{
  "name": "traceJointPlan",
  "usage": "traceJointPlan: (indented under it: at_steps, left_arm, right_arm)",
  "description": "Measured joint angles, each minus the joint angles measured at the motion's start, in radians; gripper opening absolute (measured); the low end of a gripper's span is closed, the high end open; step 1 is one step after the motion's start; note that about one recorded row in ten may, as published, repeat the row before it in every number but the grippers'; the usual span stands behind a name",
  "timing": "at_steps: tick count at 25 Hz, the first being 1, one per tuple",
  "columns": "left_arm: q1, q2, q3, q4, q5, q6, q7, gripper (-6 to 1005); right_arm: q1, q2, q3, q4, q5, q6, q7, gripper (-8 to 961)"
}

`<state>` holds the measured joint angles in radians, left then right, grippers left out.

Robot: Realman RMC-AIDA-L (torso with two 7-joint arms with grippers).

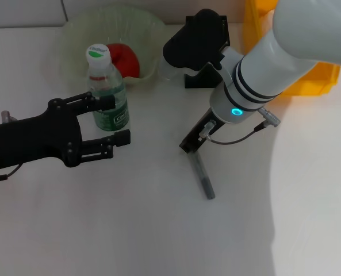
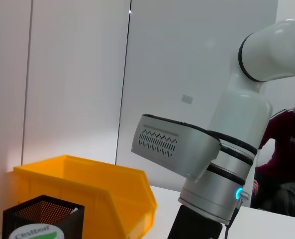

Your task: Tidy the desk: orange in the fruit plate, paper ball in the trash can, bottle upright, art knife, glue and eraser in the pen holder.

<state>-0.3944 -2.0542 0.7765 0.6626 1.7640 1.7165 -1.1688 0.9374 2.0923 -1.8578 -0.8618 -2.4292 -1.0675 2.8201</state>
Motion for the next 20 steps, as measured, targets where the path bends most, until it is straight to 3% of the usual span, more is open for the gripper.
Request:
traceJointPlan:
  at_steps: [10, 20]
  left_arm:
    - [0.0, -0.001, 0.001, 0.0, 0.0, 0.0, 0.002, 783]
    - [0.0, -0.001, 0.001, 0.0, 0.0, 0.0, 0.002, 783]
  right_arm:
    - [-0.002, 0.0, -0.011, 0.003, 0.007, 0.0, 0.001, 313]
    - [-0.021, 0.0, -0.009, -0.031, 0.007, -0.002, -0.004, 150]
